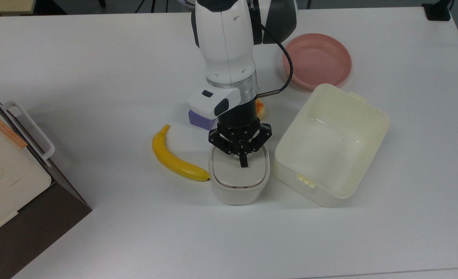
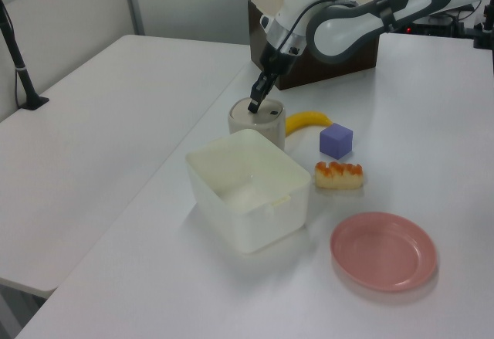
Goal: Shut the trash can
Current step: 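Push the raised lid down with the gripper until it shuts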
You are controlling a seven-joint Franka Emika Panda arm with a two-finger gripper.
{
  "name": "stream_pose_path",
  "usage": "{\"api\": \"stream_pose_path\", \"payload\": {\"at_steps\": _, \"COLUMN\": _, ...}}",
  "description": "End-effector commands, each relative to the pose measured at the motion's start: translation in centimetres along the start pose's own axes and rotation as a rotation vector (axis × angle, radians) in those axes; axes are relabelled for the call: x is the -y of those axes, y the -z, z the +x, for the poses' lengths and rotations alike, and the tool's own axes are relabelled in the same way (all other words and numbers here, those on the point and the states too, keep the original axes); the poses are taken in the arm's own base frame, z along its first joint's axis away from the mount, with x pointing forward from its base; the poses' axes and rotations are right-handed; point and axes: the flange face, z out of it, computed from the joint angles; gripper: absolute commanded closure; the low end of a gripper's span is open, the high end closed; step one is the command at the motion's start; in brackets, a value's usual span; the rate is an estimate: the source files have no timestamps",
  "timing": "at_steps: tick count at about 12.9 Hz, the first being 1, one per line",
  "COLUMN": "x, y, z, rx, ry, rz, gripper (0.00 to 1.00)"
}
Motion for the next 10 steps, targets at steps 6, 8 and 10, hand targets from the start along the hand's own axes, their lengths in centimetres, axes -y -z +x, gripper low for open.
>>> {"api": "stream_pose_path", "payload": {"at_steps": 6, "x": -0.5, "y": -1.2, "z": -2.1, "rx": 0.061, "ry": 0.018, "rz": -0.02, "gripper": 1.0}}
{"api": "stream_pose_path", "payload": {"at_steps": 8, "x": -1.2, "y": 1.9, "z": -0.8, "rx": 0.015, "ry": -0.004, "rz": -0.023, "gripper": 0.99}}
{"api": "stream_pose_path", "payload": {"at_steps": 10, "x": -2.2, "y": 4.7, "z": -0.4, "rx": 0.033, "ry": -0.025, "rz": -0.034, "gripper": 0.84}}
